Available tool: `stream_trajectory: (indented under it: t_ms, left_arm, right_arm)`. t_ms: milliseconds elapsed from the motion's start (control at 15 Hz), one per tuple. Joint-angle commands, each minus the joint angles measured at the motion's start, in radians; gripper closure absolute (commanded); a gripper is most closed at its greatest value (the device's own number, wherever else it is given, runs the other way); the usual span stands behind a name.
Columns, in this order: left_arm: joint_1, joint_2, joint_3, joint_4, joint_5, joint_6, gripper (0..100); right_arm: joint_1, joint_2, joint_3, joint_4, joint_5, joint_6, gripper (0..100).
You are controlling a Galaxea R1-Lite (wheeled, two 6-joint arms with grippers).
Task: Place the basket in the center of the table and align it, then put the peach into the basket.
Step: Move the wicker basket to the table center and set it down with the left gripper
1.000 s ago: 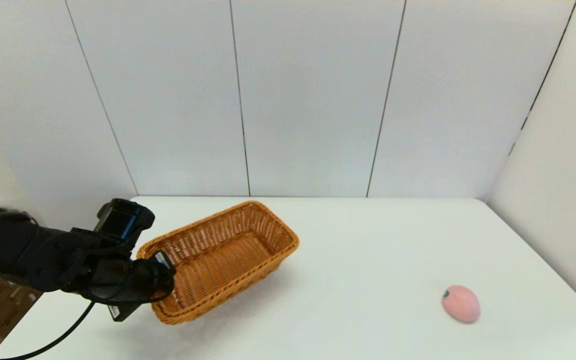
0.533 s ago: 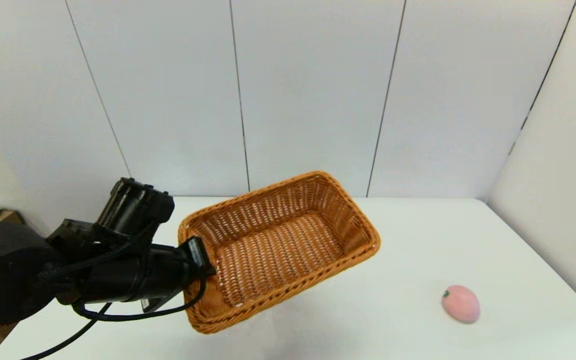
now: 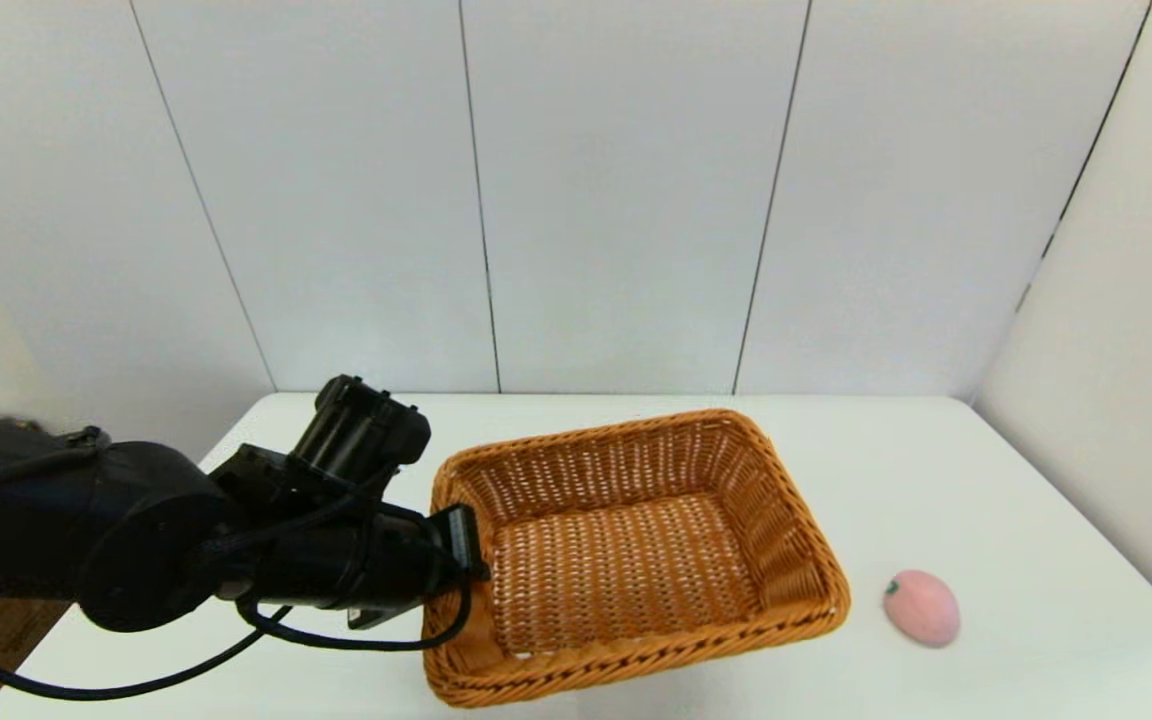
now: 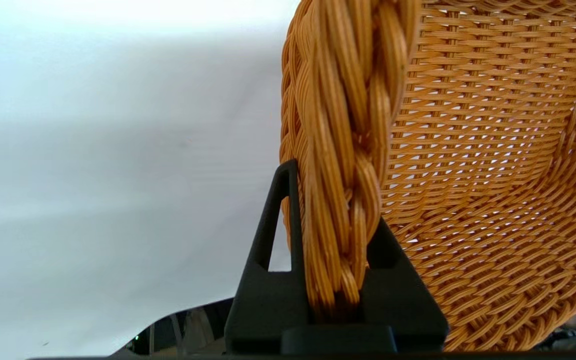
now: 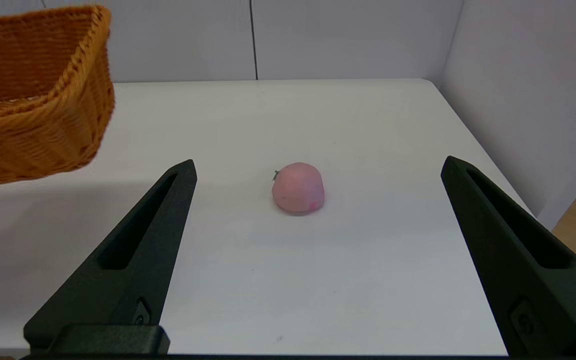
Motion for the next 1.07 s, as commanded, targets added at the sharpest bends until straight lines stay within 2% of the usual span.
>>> stream_trajectory:
  t_ms: [67, 467, 667, 800, 1067]
  left_arm:
    - [0.003, 0.17, -0.071, -0.002, -0.004, 0.051, 100]
    - [0.079, 0.298, -0.125, -0.034, -0.015, 0.203, 100]
    - [0.084, 0.342, -0.125, -0.099, -0.041, 0.208, 100]
    - [0.084, 0.347, -0.125, -0.107, -0.073, 0.205, 100]
    - [0.084, 0.353, -0.128, -0.107, -0.073, 0.162, 100]
  right_arm:
    - [0.0, 0.001, -0.001, 0.0, 0.0, 0.0, 0]
    - [0.0, 0.001, -0.001, 0.0, 0.0, 0.0, 0]
    - [0.0, 0.001, 0.001, 0.0, 0.0, 0.0, 0]
    - [0.0, 0.0, -0.001, 0.0, 0.0, 0.0, 0]
    - [0.0, 0.0, -0.001, 0.0, 0.0, 0.0, 0]
